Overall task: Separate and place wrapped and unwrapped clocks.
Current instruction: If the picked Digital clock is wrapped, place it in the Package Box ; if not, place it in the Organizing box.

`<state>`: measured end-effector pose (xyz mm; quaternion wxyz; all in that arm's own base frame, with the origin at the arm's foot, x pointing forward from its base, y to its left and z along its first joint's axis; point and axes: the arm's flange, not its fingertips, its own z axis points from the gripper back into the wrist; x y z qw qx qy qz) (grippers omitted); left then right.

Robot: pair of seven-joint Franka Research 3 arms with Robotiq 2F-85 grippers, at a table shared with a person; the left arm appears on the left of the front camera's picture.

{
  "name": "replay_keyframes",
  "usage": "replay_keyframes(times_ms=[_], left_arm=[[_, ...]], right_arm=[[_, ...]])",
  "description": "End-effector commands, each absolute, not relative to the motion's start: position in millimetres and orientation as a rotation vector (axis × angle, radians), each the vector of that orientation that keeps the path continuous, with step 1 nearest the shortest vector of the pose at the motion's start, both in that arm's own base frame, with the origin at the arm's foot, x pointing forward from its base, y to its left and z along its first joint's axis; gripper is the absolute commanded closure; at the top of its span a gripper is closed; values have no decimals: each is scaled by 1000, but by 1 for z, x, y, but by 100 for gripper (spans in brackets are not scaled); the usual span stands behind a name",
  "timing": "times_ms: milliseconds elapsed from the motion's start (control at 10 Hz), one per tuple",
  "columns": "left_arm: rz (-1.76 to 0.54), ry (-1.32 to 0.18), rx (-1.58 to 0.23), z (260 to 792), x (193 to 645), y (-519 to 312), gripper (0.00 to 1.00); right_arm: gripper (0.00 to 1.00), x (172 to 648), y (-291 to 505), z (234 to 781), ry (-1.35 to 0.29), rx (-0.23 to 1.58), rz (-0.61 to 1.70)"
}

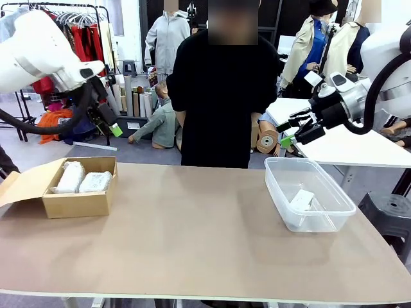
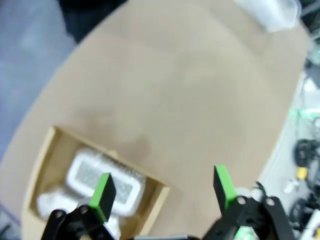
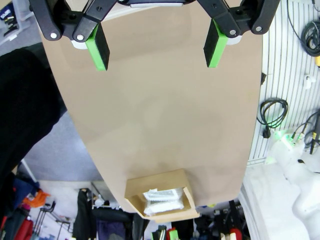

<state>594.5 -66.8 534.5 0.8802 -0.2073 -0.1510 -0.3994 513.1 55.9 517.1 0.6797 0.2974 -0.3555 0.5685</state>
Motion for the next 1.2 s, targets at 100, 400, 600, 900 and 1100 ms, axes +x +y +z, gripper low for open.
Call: replay_keyframes(times_ms=[100, 400, 600, 900, 1100], left_arm=[[-1166, -556, -644, 542, 591, -30, 0], [-1334, -840, -686, 546, 570, -14, 0], [-1364, -866, -685, 548, 569, -15, 0], [-1371, -898, -712, 550, 568, -10, 0], [-1374, -871, -683, 551, 571, -13, 0]], right_arm=[[0, 514, 59, 518, -808, 660, 1264], [0, 514, 59, 518, -808, 660, 1264], [0, 514, 59, 518, -808, 660, 1264], [0, 514, 59, 518, -808, 660, 1264], [0, 514, 59, 518, -808, 660, 1264]])
